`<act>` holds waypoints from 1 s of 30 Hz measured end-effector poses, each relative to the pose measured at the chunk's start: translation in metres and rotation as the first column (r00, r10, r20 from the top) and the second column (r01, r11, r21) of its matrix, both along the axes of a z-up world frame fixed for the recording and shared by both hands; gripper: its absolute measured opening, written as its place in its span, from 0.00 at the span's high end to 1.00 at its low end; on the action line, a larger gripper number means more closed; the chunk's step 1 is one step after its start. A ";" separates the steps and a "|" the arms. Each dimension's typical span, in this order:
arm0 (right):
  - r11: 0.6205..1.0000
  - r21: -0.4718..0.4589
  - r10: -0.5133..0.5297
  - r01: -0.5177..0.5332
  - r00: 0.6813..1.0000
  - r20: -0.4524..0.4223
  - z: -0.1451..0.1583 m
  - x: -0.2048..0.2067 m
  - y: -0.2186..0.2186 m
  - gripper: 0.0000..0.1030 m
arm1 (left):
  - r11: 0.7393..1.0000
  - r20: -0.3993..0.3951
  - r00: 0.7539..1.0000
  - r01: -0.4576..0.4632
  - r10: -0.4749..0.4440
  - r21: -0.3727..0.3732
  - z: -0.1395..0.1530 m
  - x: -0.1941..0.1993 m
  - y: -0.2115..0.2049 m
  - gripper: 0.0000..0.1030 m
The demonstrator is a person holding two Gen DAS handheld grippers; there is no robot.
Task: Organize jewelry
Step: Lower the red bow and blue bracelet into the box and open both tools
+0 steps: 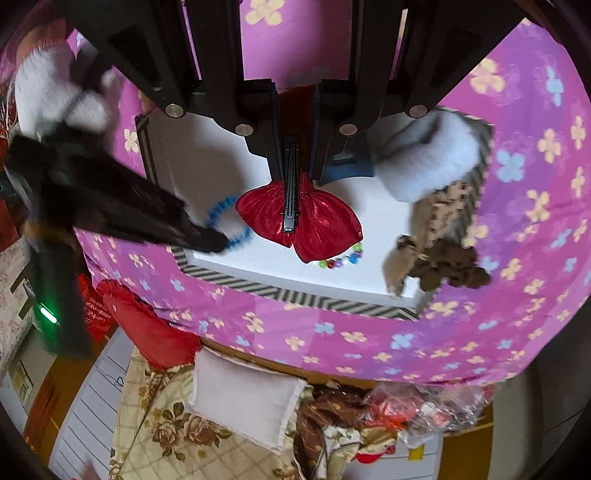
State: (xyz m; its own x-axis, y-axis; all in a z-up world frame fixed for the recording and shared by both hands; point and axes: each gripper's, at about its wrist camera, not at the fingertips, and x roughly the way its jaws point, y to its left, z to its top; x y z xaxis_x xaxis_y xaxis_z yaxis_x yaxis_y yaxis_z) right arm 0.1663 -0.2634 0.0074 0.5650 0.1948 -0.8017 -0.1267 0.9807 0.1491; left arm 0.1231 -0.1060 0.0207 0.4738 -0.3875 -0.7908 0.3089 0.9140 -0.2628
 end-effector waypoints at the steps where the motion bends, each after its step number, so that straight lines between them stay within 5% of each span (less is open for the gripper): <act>1: 1.000 -0.011 -0.005 0.005 1.000 -0.016 -0.007 0.012 -0.003 0.91 | 1.000 -0.007 1.000 0.002 -0.002 -0.001 -0.004 0.001 -0.003 0.85; 7: 0.998 -0.035 -0.047 0.045 0.997 -0.068 -0.036 0.050 -0.015 0.91 | 0.999 -0.047 0.998 0.033 -0.032 0.015 -0.026 0.011 -0.021 0.85; 15: 0.996 0.050 -0.073 0.077 0.995 -0.069 -0.050 0.078 -0.016 0.91 | 0.998 -0.056 0.998 0.040 -0.038 0.044 -0.042 0.017 -0.029 0.84; 18: 0.995 0.060 -0.083 0.085 0.996 -0.034 -0.040 0.070 -0.019 0.84 | 0.999 -0.058 0.997 0.043 -0.041 0.032 -0.042 0.018 -0.030 0.77; 20: 0.991 0.085 -0.101 0.104 0.994 -0.031 -0.032 0.061 -0.027 0.70 | 0.998 -0.055 0.997 0.052 -0.050 0.025 -0.042 0.017 -0.031 0.73; 30: 0.993 0.063 -0.098 0.097 0.995 0.005 0.013 -0.022 -0.056 0.53 | 0.998 -0.049 0.997 0.057 -0.056 0.019 -0.026 -0.003 -0.016 0.67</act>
State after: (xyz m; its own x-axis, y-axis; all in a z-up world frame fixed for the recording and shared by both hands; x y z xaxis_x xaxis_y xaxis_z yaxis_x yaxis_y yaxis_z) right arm 0.1443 -0.3195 0.0209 0.5902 0.1885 -0.7850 -0.0324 0.9771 0.2103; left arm 0.1199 -0.1221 -0.0051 0.4129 -0.3961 -0.8202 0.3474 0.9009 -0.2602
